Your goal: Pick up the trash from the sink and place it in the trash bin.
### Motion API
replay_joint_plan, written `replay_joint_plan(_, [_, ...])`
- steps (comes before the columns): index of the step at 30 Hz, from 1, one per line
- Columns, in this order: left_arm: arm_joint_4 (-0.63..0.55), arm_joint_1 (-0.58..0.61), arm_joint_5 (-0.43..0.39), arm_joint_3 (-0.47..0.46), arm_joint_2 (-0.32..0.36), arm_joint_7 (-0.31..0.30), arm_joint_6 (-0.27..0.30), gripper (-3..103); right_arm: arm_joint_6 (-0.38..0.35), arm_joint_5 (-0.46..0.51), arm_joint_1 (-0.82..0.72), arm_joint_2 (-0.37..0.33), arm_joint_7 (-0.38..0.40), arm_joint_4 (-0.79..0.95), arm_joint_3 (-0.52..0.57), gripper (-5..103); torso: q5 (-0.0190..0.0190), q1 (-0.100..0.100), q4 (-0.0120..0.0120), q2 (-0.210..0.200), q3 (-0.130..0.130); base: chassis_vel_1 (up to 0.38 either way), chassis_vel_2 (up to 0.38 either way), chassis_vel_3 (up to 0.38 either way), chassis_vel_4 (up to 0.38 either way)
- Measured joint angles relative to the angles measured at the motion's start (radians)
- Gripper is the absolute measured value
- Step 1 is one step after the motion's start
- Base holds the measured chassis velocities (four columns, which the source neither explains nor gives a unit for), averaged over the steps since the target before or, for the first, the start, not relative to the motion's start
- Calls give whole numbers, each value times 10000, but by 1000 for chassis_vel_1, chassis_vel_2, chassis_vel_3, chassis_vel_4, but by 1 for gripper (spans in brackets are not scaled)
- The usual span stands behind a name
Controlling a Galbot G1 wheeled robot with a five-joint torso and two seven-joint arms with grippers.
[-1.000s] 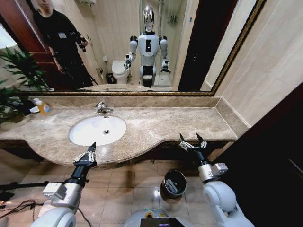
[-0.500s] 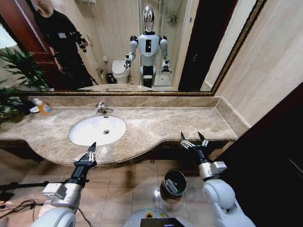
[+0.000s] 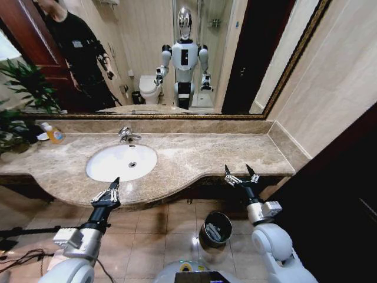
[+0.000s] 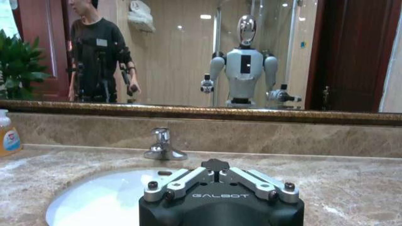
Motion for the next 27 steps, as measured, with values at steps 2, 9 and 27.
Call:
replay_joint_plan(2, [0, 0, 0, 0, 0, 0, 0, 0, 0, 0, 0, 0, -1, -1, 0, 100, 0, 0, 0, 0, 0, 0, 0, 0, 0])
replay_joint_plan(9, [0, 0, 0, 0, 0, 0, 0, 0, 2, 2, -1, 0, -4, -6, 0, 100, 0, 0, 0, 0, 0, 0, 0, 0, 0])
replay_joint_plan(27, [0, 0, 0, 0, 0, 0, 0, 0, 13, 12, 0, 1, -11, -8, 0, 100, 0, 0, 0, 0, 0, 0, 0, 0, 0])
